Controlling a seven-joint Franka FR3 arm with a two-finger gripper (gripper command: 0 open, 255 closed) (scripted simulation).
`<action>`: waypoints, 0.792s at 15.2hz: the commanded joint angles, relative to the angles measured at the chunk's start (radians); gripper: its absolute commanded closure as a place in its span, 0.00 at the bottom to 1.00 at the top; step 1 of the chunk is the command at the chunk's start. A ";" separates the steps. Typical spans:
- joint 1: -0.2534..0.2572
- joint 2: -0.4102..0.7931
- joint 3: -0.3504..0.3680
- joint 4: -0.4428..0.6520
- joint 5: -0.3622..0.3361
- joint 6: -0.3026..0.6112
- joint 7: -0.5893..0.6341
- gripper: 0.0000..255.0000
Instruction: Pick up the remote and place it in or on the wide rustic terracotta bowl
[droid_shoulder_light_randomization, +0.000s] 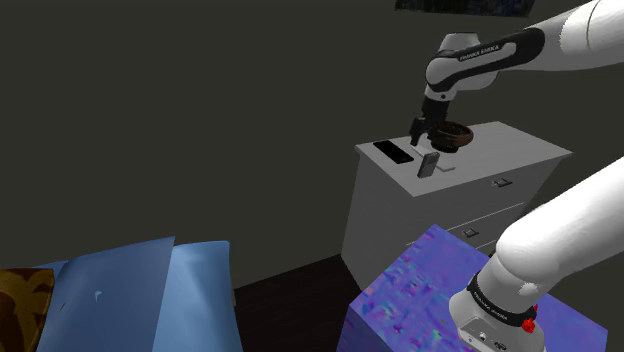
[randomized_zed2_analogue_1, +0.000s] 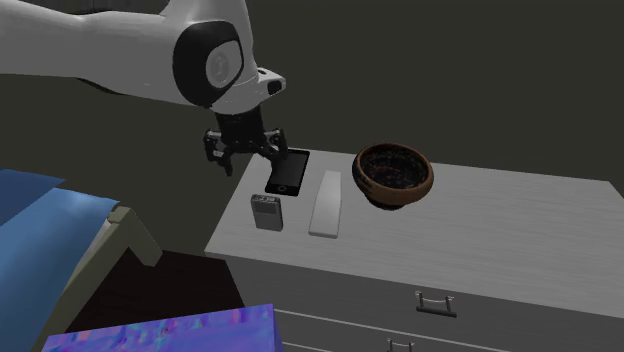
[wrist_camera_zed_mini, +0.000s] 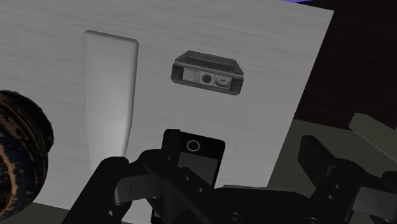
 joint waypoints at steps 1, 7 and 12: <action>-0.010 0.066 -0.029 0.041 0.016 0.021 -0.025 0.00; -0.050 0.263 -0.109 0.153 0.093 0.082 -0.117 0.00; -0.104 0.438 -0.149 0.271 0.187 0.107 -0.202 0.00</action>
